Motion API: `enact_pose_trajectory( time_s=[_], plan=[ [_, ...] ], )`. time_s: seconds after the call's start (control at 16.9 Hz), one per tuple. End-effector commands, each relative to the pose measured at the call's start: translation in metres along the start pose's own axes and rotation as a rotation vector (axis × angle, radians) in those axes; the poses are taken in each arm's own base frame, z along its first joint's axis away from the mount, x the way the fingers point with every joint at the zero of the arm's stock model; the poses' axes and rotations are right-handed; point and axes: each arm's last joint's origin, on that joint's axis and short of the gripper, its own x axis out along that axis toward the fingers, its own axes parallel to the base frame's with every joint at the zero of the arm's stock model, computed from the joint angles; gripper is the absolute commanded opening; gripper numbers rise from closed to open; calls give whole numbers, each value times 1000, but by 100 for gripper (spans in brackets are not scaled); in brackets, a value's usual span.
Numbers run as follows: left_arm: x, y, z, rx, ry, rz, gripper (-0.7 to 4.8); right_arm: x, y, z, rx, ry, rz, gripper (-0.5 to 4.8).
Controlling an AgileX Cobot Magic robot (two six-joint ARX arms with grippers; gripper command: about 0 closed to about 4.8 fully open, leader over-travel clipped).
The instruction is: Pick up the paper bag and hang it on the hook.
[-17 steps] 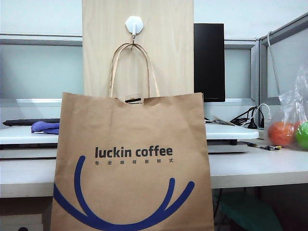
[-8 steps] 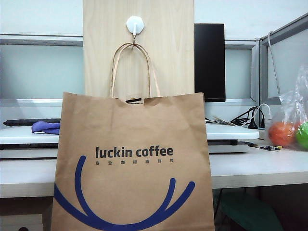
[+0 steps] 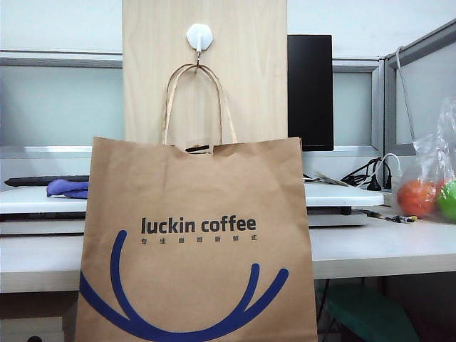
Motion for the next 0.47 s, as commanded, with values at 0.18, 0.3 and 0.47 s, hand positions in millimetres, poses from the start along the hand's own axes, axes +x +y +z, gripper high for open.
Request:
enact_pose_trajectory(
  time_s=[0.18, 0.3, 0.47],
  plan=[
    [0, 0, 2, 6, -13, -3, -5, 0, -2, -2, -26, 10, -23, -5],
    [0, 0, 2, 6, -13, -3, -6, 0, -2, -2, -26, 8, -28, -5],
    [0, 0, 2, 6, -13, -3, -5, 0, -2, -2, -26, 8, -29, -5]
  ],
)
